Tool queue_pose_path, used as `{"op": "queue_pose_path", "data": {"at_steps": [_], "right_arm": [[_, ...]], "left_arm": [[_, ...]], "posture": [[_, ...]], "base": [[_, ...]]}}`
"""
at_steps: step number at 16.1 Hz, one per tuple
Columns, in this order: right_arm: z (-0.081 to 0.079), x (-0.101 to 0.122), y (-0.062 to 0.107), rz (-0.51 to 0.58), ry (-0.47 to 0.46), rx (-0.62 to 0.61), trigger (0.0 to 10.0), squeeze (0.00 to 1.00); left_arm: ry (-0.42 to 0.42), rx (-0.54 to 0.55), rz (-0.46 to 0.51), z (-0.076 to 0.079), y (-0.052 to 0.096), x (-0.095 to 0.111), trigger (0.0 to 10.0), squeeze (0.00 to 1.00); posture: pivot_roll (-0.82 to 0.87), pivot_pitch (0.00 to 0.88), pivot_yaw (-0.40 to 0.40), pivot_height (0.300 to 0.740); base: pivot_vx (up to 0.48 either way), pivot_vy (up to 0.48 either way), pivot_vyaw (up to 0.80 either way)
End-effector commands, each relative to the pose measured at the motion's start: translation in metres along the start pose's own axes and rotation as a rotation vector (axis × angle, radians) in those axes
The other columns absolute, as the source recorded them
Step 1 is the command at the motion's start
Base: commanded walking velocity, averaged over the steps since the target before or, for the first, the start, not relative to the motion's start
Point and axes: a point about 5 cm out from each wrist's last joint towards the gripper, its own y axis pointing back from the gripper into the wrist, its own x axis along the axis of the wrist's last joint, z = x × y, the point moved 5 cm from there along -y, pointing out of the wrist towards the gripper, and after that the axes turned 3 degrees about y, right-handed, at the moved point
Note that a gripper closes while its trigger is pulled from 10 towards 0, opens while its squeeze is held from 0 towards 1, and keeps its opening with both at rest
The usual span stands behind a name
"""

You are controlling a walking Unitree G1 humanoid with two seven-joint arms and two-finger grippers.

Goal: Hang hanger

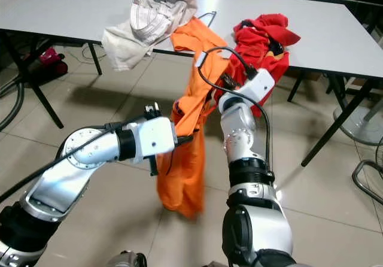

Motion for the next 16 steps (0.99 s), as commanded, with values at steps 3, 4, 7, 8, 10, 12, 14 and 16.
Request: {"op": "queue_pose_path", "data": {"at_steps": [3, 4, 7, 8, 10, 12, 14, 16], "right_arm": [[0.024, 0.045, -0.004, 0.166, 0.102, -0.12, 10.0, 0.0], [0.027, 0.038, -0.003, 0.148, 0.138, -0.131, 10.0, 0.0], [0.006, -0.009, 0.0, -0.039, 0.252, 0.0, 10.0, 0.0], [-0.002, -0.03, 0.005, -0.119, 0.318, 0.056, 10.0, 0.0], [-0.006, -0.048, 0.012, -0.177, 0.37, 0.095, 10.0, 0.0], [-0.012, -0.063, 0.022, -0.233, 0.419, 0.15, 10.0, 0.0], [-0.019, -0.069, 0.034, -0.252, 0.401, 0.198, 10.0, 0.0], [-0.02, -0.061, 0.038, -0.228, 0.299, 0.173, 10.0, 0.0]], "left_arm": [[0.039, -0.114, 0.13, 0.018, -0.004, 0.031, 10.0, 0.0], [0.087, -0.086, 0.159, 0.011, -0.005, 0.038, 10.0, 0.0], [0.234, 0.082, 0.227, -0.028, -0.009, 0.05, 10.0, 0.0], [0.27, 0.149, 0.246, -0.045, -0.009, 0.054, 10.0, 0.0], [0.318, 0.258, 0.238, -0.068, -0.008, 0.053, 10.0, 0.0], [0.344, 0.324, 0.212, -0.082, -0.008, 0.048, 10.0, 0.0], [0.42, 0.408, 0.187, -0.098, -0.005, 0.041, 10.0, 0.0], [0.434, 0.433, 0.133, -0.1, -0.005, 0.031, 10.0, 0.0]], "posture": [[-0.01, 0.047, -0.036, 0.74], [-0.01, 0.044, -0.041, 0.74], [-0.01, 0.045, -0.046, 0.74], [-0.01, 0.049, -0.046, 0.74], [-0.02, 0.053, -0.044, 0.74], [-0.01, 0.052, -0.042, 0.74], [-0.02, 0.052, -0.037, 0.74], [-0.02, 0.056, -0.037, 0.74]], "base": [[0.0, 0.0, 0.0], [0.0, 0.0, 0.0], [0.0, 0.0, 0.0], [0.0, 0.0, 0.0], [0.0, 0.0, 0.0], [0.0, 0.0, 0.0], [0.0, 0.0, 0.0], [0.0, 0.0, 0.0]]}}
